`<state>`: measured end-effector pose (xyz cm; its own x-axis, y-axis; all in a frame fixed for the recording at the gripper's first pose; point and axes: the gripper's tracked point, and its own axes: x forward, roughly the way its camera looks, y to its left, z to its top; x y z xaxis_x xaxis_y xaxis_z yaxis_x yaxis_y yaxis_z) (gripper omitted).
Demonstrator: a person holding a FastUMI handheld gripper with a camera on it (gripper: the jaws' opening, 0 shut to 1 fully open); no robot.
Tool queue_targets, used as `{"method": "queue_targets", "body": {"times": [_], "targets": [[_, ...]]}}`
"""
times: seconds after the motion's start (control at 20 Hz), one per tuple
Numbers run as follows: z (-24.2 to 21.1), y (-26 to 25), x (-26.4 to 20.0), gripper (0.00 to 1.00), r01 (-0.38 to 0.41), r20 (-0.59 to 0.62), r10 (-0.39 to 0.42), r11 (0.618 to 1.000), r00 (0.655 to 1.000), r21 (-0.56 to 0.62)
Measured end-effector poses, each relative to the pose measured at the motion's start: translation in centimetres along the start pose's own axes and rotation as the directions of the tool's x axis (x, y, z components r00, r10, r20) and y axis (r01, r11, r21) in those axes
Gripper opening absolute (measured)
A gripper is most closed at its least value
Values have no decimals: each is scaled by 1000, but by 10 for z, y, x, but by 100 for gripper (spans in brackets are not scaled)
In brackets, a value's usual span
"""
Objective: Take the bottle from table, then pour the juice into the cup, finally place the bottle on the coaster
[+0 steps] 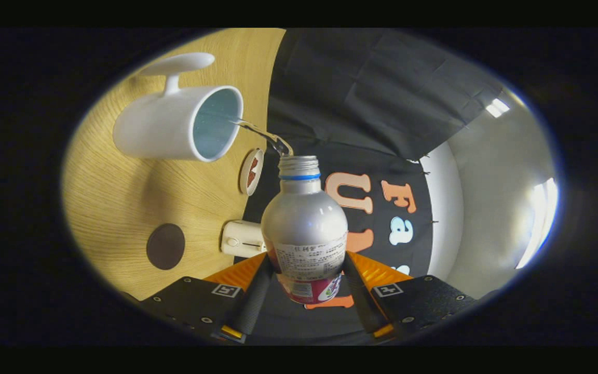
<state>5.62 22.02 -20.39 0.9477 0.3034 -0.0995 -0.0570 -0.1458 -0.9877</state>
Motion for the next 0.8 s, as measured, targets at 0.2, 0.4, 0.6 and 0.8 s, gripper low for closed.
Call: {"method": "queue_targets", "body": {"times": [0.2, 0.4, 0.6, 0.8], "targets": [[1, -4, -1, 77, 7, 7, -7, 1000, 1000, -16], [1, -6, -1, 77, 8, 10, -7, 1000, 1000, -27], [1, -10, 0, 77, 14, 14, -13, 999, 1000, -47], [0, -12, 0, 77, 15, 13, -15, 998, 1000, -59]]}}
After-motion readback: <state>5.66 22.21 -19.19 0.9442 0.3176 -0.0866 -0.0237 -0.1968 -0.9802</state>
